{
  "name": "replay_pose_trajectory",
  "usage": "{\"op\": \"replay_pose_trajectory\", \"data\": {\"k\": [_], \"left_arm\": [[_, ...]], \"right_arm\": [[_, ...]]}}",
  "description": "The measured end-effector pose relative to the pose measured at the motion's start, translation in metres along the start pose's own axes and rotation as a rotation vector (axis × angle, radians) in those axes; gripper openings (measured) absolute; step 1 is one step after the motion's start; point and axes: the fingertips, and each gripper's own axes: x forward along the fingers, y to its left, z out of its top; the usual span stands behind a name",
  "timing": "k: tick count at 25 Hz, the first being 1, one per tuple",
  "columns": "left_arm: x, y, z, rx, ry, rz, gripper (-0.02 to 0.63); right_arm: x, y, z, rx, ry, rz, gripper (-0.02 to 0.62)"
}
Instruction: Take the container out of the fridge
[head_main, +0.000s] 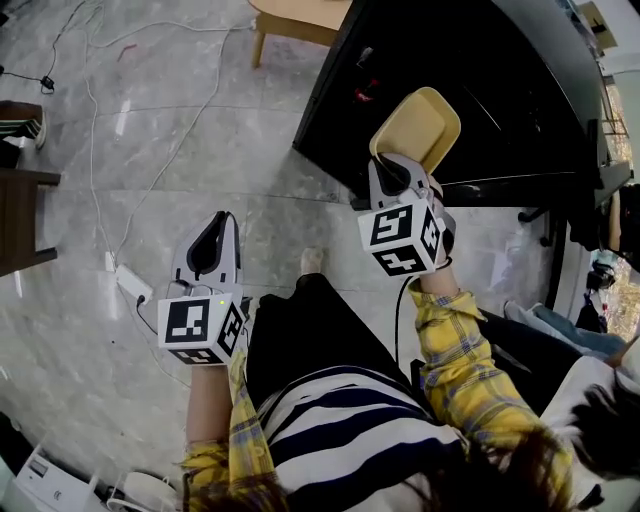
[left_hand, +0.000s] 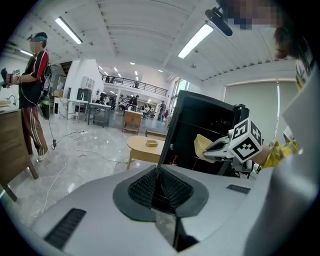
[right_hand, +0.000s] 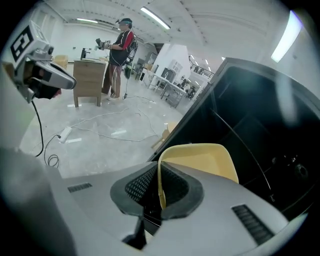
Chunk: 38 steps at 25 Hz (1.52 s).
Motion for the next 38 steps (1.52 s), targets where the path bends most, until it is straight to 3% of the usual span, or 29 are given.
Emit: {"op": "replay_pose_trajectory", "data": {"k": [26,38], "left_arm": [[-0.078,0.022,0.007,0.048,-0.047,0.021,0.037],[-0.099,0.017,0.0,0.049,-0.056,0.027,0.037]], "right_arm": [[-0.095,0.098,0.024,0.104,-0.091,0.184,0.038],[-0.119,0.123,0.034,0.066,-0.136,0.233,0.038]]}}
